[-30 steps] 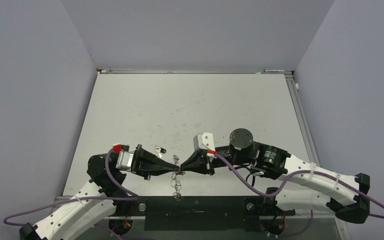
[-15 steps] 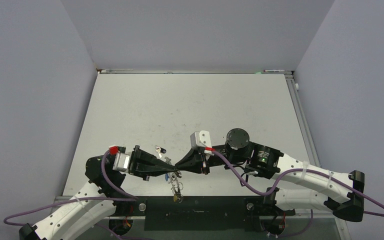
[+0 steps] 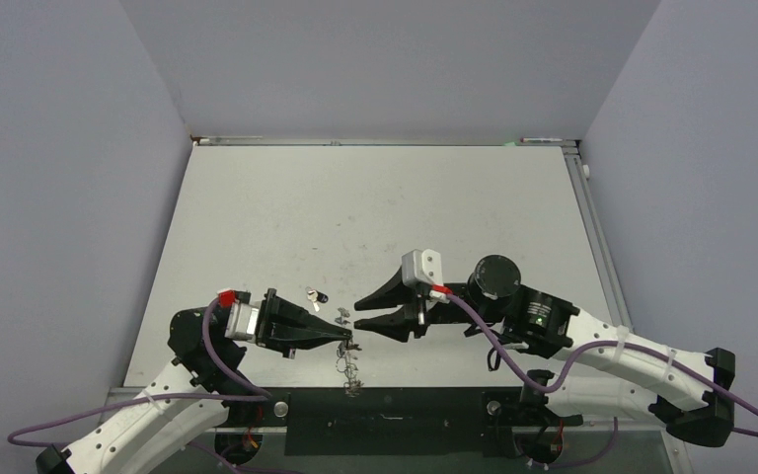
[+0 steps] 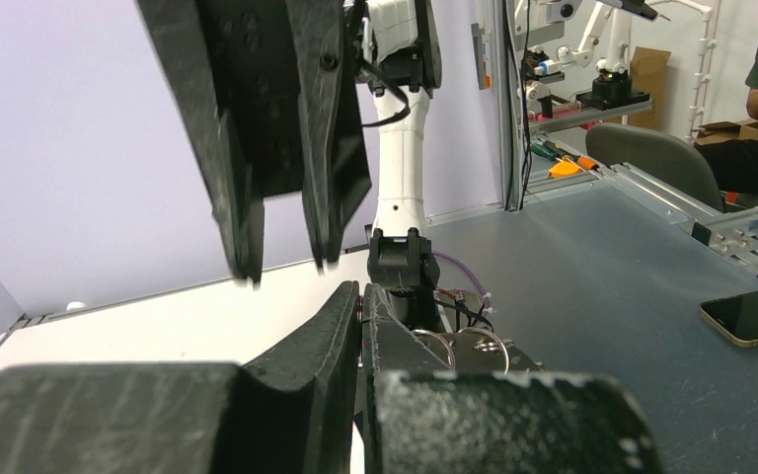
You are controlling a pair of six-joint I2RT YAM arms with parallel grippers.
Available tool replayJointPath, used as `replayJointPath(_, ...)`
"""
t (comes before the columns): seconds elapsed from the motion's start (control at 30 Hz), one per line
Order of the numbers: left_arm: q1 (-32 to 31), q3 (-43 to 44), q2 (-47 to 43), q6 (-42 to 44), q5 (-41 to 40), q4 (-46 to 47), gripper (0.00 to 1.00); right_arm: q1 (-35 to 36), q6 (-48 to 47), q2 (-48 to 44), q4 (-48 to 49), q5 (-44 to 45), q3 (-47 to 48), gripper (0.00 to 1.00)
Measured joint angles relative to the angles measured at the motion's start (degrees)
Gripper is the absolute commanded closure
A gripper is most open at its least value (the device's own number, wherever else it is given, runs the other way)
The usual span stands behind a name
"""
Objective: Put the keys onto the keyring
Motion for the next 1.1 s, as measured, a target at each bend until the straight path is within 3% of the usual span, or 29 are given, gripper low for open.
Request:
replayJointPath(0.3,0.09,-0.11,-0.26,-0.15,-1.75,0.07,1.00,0.00,-1.31,-5.25,0.00,-0.85,-0.28,0.71)
replayJointPath(1.1,0.72,-1.20,-0.22,-3.54,-6.73,5.49,1.00,0.04,-0.85,1.57,3.91,-2.99,-2.38,0.76)
